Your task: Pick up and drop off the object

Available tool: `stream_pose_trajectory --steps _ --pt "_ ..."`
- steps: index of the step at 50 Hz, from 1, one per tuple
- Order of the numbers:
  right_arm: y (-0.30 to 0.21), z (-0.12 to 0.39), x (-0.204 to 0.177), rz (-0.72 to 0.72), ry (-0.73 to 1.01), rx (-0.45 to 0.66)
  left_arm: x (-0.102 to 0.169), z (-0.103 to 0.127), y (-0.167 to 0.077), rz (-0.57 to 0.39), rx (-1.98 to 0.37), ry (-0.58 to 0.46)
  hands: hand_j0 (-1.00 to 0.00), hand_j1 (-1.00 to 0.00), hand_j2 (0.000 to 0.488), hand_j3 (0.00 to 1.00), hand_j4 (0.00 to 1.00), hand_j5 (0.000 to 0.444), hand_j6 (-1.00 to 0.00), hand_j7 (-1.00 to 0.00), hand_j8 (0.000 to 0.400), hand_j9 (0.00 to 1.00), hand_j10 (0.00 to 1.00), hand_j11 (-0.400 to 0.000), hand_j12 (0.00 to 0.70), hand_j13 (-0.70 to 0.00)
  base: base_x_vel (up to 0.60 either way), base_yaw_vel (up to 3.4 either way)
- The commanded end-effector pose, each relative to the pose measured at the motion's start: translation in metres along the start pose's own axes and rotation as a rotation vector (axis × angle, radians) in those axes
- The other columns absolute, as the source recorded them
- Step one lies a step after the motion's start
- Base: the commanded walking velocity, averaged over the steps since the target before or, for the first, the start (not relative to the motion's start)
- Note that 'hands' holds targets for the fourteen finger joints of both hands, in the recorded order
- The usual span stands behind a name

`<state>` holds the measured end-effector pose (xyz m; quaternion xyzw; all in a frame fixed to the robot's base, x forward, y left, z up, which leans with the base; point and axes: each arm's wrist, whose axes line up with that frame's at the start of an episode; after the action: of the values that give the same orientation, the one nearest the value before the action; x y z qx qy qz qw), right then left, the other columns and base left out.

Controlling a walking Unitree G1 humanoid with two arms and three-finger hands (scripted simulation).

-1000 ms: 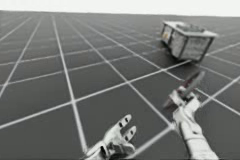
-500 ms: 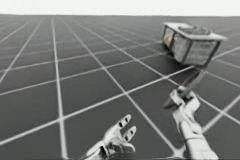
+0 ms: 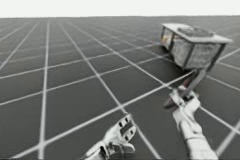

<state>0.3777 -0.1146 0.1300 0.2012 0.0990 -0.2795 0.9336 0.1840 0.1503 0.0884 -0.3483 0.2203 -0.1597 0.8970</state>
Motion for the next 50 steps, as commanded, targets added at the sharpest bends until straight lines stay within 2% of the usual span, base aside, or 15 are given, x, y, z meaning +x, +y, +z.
stream_pose_trajectory --steps 1,50 --pt "-0.0039 0.0043 0.0032 -0.006 -0.017 0.014 0.0020 0.0002 -0.0025 -0.001 0.009 0.009 0.00 0.00 0.000 1.00 1.00 0.000 0.00 0.00 0.000 1.00 1.00 -0.400 0.000 -0.700 0.56 0.08" --pt "-0.0039 0.0043 0.0032 -0.006 -0.017 0.014 0.0020 0.0002 -0.0025 -0.001 0.009 0.009 0.00 0.00 0.000 1.00 1.00 0.000 0.00 0.00 0.000 1.00 1.00 -0.400 0.000 -0.700 0.57 0.06"
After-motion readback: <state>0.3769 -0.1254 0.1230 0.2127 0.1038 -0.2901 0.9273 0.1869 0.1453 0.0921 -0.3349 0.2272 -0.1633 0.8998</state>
